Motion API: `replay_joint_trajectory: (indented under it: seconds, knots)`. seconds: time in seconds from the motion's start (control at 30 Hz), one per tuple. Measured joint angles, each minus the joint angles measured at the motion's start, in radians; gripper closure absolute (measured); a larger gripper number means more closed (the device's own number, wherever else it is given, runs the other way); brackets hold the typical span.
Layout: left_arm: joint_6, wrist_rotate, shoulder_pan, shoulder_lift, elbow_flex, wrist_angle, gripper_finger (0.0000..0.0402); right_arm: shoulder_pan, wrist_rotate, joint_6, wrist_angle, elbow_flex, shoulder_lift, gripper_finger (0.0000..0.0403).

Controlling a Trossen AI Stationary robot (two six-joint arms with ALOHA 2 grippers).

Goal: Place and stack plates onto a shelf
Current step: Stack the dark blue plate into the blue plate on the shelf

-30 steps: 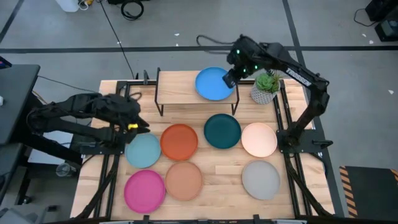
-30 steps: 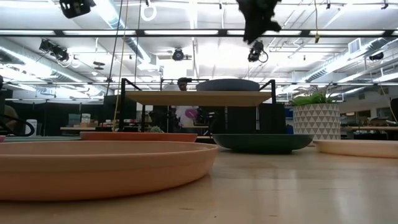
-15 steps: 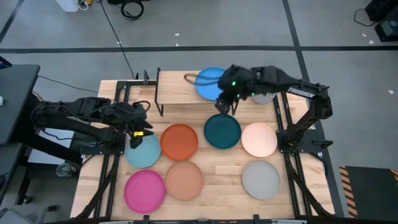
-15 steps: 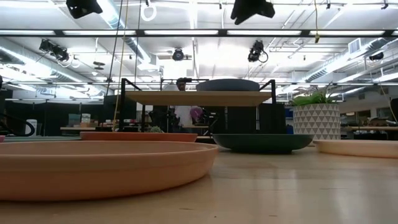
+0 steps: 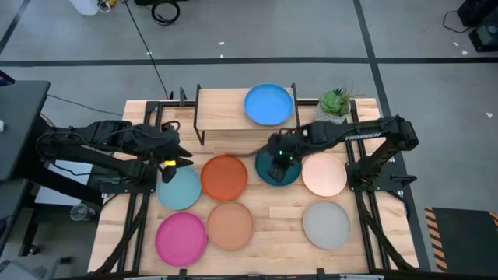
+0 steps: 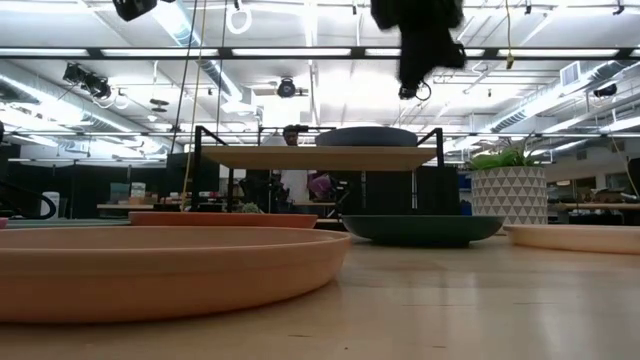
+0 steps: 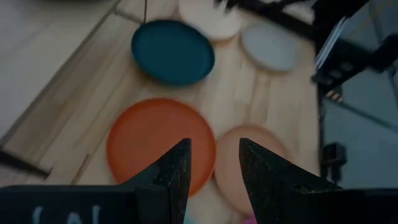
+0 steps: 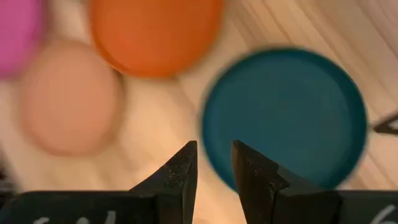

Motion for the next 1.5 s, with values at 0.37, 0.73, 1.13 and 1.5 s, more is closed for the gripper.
replay_joint_trajectory:
  seconds: [0.37, 0.73, 1.13, 1.5]
  knots:
    - [0.003, -0.024, 0.0, -0.017, 0.0, 0.047, 0.026, 0.133, 0.01, -0.365, 0.268, -0.345, 0.001, 0.0286]
    - [0.003, -0.024, 0.0, -0.016, 0.0, 0.049, 0.026, 0.166, 0.073, -0.566, 0.454, -0.502, 0.013, 0.0232]
    - [0.003, -0.025, 0.0, -0.016, 0.0, 0.054, 0.026, 0.167, 0.119, -0.595, 0.596, -0.63, 0.029, 0.0238]
    - [0.003, -0.025, 0.0, -0.016, 0.0, 0.053, 0.026, 0.169, 0.136, -0.635, 0.627, -0.664, 0.029, 0.0328]
